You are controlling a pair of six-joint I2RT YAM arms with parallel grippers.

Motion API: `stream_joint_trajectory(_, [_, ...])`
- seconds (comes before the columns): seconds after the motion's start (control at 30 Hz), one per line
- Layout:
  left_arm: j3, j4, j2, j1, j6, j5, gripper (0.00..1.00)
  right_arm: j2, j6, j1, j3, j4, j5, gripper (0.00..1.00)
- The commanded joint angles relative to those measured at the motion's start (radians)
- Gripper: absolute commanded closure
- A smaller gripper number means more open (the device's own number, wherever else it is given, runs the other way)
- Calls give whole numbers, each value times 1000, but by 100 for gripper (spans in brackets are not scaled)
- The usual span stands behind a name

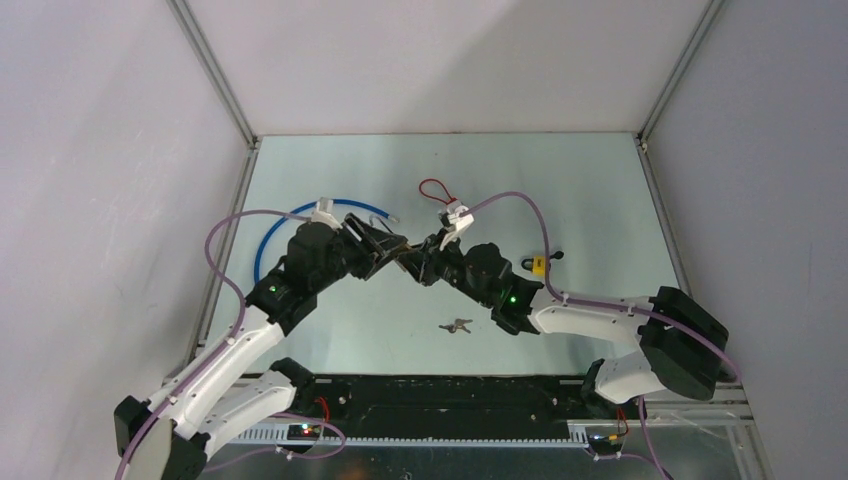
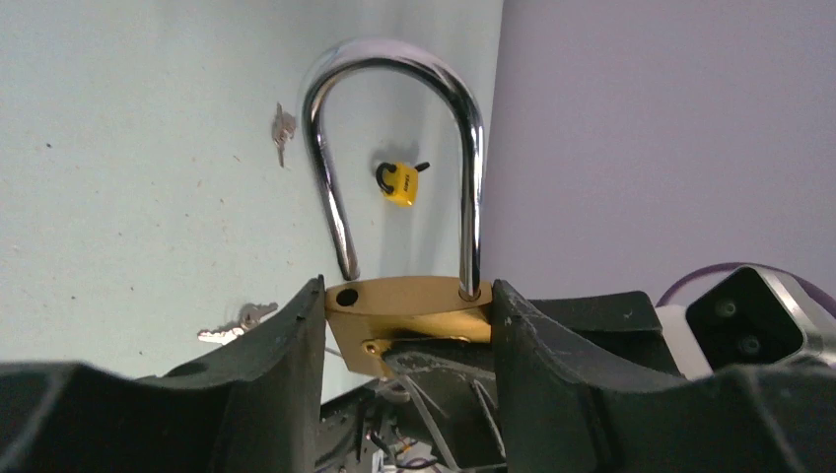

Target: Unlock with the key

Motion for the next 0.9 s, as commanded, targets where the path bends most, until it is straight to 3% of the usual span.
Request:
stream_joint_trajectory(0.0, [62,88,-34,8,74,51,88,-3,22,5,38,-3,39,88])
stream_joint_trajectory(0.03, [64,85,-40,15,97,59,72,-10,27,5,38,-10,40,98])
stream_joint_trajectory(0.07, [67,81,-44,21,108,77,64,-24,26,5,37,-26,40,100])
stream_joint_trajectory(0.1, [68,68,-53,36,120,85,48,-34,26,6,36,-33,39,100])
stream_joint_trajectory(0.17, [64,47,-72,61,138,103,31,-65,22,8,27,-53,39,100])
stream_joint_trajectory(0.23, [56,24,-83,83,156,116,25,-100,28,7,12,-61,43,100])
stream_joint_trajectory(0.47, [17,19,-135,109,174,138,21,-221,126,7,-50,-74,32,100])
stream_joint_trajectory(0.6, [11,18,-140,109,181,136,24,-279,197,4,-90,-56,27,100])
stream_joint_trajectory(0.8, [18,32,-111,109,177,147,49,-324,286,-15,-106,-25,-37,100])
stream_joint_trajectory(0.87, [10,50,-103,109,168,153,52,-331,327,-35,-116,1,-71,100])
